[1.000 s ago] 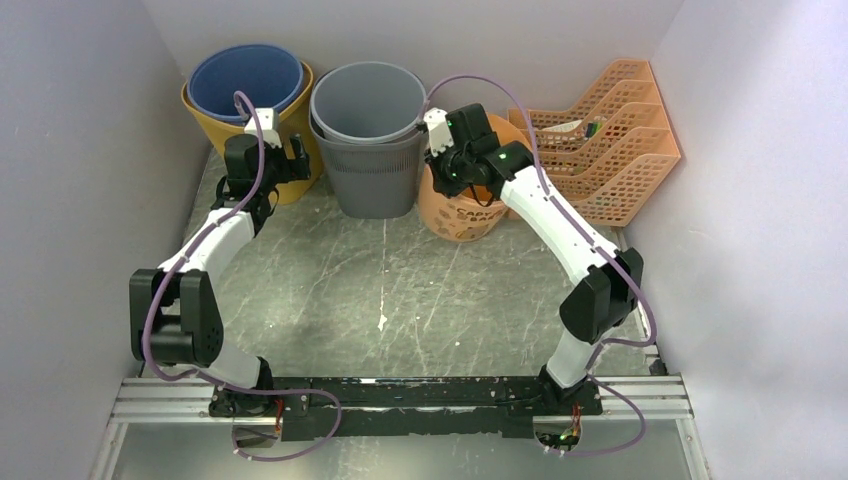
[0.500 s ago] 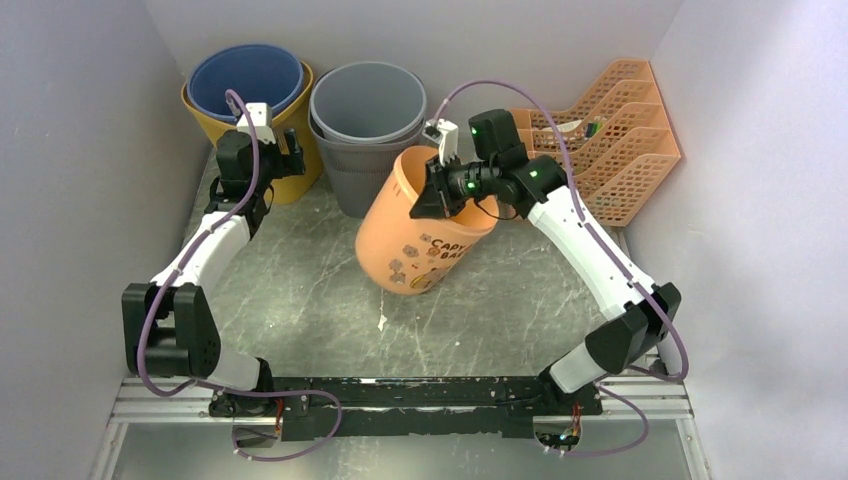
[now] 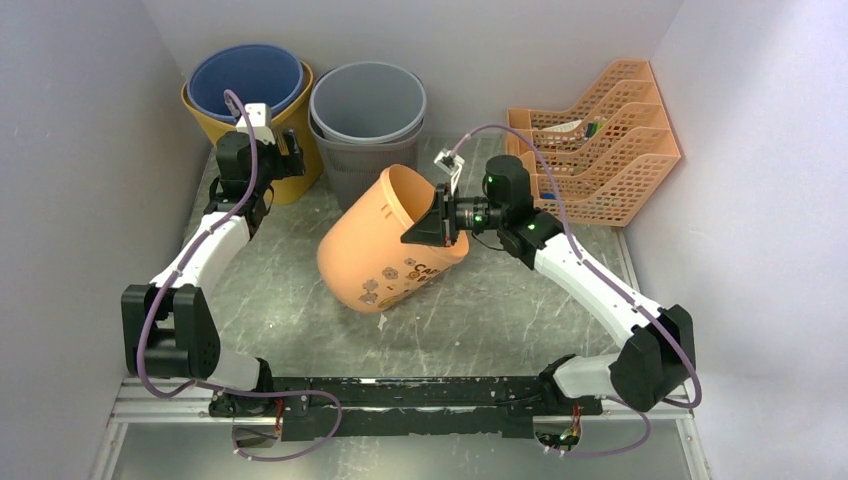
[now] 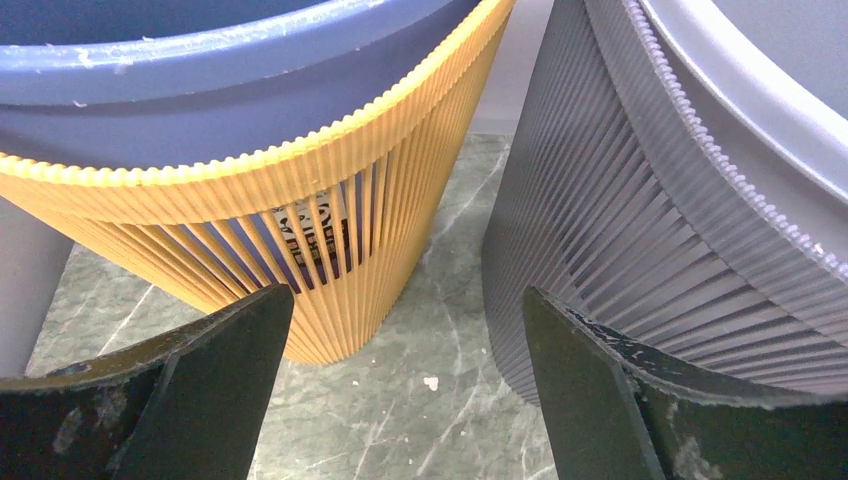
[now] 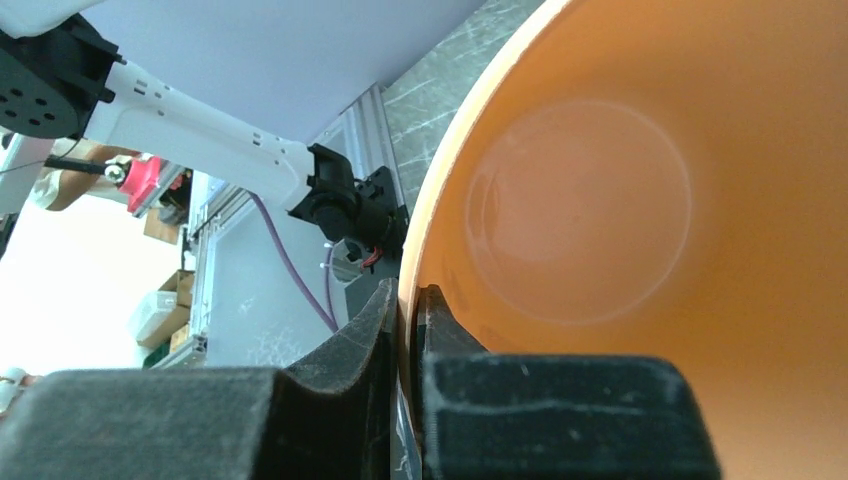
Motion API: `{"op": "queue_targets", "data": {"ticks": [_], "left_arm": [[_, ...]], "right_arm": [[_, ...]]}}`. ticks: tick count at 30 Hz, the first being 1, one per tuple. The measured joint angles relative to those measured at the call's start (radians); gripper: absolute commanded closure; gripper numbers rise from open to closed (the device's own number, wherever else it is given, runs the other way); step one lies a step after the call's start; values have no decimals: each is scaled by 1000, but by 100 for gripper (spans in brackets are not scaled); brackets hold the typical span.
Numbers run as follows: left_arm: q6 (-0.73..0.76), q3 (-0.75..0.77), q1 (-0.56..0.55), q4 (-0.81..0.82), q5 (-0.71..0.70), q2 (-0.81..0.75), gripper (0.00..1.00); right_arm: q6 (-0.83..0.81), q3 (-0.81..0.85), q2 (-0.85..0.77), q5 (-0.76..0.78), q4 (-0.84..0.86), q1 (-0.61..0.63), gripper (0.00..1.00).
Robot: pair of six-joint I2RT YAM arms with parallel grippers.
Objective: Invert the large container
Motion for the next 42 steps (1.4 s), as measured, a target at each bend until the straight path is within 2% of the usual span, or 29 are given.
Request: {"op": "queue_targets", "data": {"ticks": [6, 9, 15, 20, 22, 24, 27, 29, 36, 42], "left_arm": [[-6, 0, 0, -11, 8, 0, 3], [-5, 0, 0, -11, 11, 0, 3], [-5, 0, 0, -11, 13, 0, 3], [-1, 0, 0, -11, 13, 0, 3], [0, 0, 0, -11, 13, 0, 3], [1, 0, 0, -10, 13, 0, 3], [2, 0, 0, -10, 13, 1, 3], [1, 0, 0, -8, 13, 1, 3], [-2, -22, 0, -2, 12, 1, 3], [-2, -26, 0, 0, 11, 2, 3]], "right_arm": [[42, -135, -34, -20, 169, -5, 95], [42, -179, -34, -16, 195, -15, 92], [51, -291, 33, -19, 196, -51, 92], [40, -307, 63, -65, 249, -63, 91], [41, -308, 76, -76, 259, -75, 87], [36, -308, 86, -76, 264, -82, 79], [15, -301, 93, -40, 213, -86, 65], [1, -293, 98, -9, 155, -89, 60], [-38, -161, 97, 82, -68, -92, 57], [-52, -6, 83, 127, -99, -106, 56]]}}
